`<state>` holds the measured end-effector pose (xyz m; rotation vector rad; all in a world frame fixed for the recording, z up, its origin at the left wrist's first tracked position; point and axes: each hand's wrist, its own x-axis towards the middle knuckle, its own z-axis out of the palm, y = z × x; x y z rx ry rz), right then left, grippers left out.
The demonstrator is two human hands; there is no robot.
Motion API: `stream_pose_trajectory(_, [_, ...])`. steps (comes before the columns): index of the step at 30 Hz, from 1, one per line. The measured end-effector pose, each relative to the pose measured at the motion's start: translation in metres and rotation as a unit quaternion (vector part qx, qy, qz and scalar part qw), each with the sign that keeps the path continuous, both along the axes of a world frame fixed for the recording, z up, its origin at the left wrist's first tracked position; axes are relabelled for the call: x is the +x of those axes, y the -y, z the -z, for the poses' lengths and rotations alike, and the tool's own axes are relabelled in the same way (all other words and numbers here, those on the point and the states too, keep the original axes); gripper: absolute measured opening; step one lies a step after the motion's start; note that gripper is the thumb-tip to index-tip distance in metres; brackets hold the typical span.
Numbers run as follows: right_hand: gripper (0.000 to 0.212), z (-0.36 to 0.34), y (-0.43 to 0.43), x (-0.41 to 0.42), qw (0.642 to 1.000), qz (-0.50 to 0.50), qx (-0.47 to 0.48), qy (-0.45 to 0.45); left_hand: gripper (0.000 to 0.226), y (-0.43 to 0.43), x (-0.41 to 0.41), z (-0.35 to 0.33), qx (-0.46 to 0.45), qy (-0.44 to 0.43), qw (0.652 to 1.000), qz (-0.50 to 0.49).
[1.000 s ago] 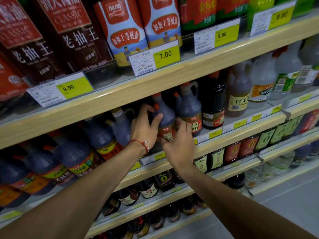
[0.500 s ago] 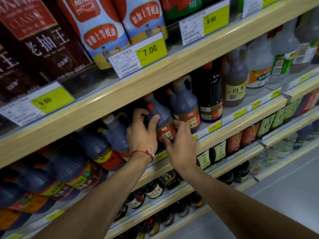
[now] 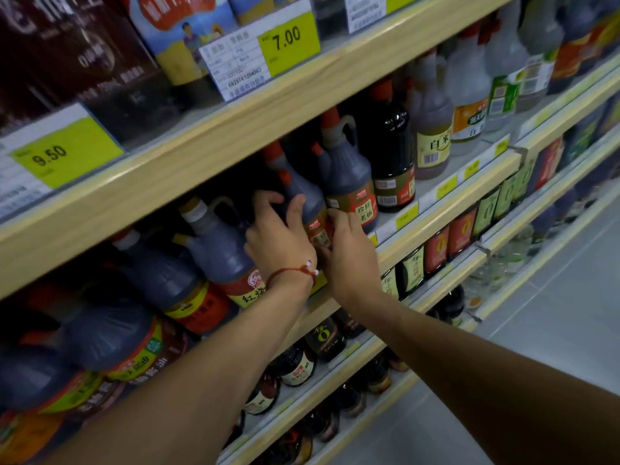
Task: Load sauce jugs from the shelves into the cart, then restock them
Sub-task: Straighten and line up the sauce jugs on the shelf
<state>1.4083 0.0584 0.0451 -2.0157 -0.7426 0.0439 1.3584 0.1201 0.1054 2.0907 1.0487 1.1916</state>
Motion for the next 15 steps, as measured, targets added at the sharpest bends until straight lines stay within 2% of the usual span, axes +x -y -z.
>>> stream_pose_trajectory(4, [0.055, 0.003, 0.002, 0.004, 1.000, -0.014, 0.014, 0.001, 0.029, 0.000, 0.000, 0.000, -0.009, 0.004, 1.000, 0.007])
stream_pose_trajectory(8, [0.051, 0.003, 0.021, 0.003, 0.998, -0.064, 0.027, 0.005, 0.019, -0.002, -0.024, 0.003, -0.024, 0.008, 0.996, 0.081])
stream_pose_trajectory(11, [0.040, 0.009, 0.038, -0.010, 0.995, -0.081, 0.034, 0.039, 0.022, 0.003, -0.060, 0.003, 0.017, 0.030, 0.992, 0.123])
stream_pose_trajectory(15, [0.042, 0.014, 0.042, -0.027, 0.991, -0.115, 0.020, 0.063, 0.025, -0.002, -0.102, 0.002, 0.083, 0.058, 0.992, 0.072])
